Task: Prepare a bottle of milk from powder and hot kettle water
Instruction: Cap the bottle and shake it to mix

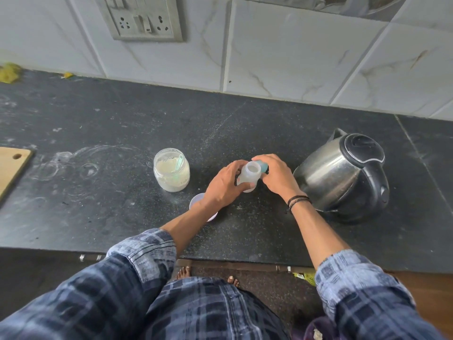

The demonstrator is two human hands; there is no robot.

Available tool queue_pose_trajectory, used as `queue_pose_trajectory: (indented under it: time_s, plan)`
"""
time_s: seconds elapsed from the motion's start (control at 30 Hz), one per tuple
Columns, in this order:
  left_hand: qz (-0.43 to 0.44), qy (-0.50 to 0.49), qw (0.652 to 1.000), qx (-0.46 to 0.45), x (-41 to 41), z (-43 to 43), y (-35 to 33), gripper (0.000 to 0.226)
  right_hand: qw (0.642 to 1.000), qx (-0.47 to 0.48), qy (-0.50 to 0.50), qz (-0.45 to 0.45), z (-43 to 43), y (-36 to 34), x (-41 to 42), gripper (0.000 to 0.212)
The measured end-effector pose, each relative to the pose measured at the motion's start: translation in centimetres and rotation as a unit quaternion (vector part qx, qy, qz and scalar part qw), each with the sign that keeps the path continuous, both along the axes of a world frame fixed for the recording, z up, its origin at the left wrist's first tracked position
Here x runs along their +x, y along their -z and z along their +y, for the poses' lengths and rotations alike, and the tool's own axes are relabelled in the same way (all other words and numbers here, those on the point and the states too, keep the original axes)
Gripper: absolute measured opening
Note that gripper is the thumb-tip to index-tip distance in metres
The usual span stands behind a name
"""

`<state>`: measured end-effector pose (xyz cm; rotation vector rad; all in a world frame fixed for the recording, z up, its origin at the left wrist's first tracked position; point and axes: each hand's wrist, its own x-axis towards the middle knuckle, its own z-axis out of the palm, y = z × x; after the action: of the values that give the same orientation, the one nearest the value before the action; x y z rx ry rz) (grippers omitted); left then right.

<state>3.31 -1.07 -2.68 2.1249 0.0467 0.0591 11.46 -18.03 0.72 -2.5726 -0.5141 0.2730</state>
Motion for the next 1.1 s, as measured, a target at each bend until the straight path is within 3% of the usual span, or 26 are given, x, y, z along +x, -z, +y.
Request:
queue_pose_trajectory:
  time_s: [0.37, 0.57, 0.83, 1.1]
  plan:
    - [0.007, 0.0, 1.0, -0.005, 0.2, 0.0, 0.3, 0.053, 0.996, -0.011, 0.093, -0.002, -0.8, -0.3, -1.3, 0.045]
    - [0.008, 0.007, 1.0, 0.007, 0.2, -0.1, 0.5, 0.054, 0.986, 0.038, 0.157, -0.03, -2.0, -3.5, -2.4, 0.042]
    - [0.0, 0.005, 1.0, 0.007, 0.2, -0.2, 0.7, 0.054, 0.985, 0.152, 0.08, 0.029, -1.6, -8.1, -3.0, 0.038]
    - [0.002, 0.004, 1.0, 0.015, 0.2, -0.2, 0.8, 0.059, 0.997, 0.076, 0.011, 0.026, 0.6, -7.9, -3.0, 0.042]
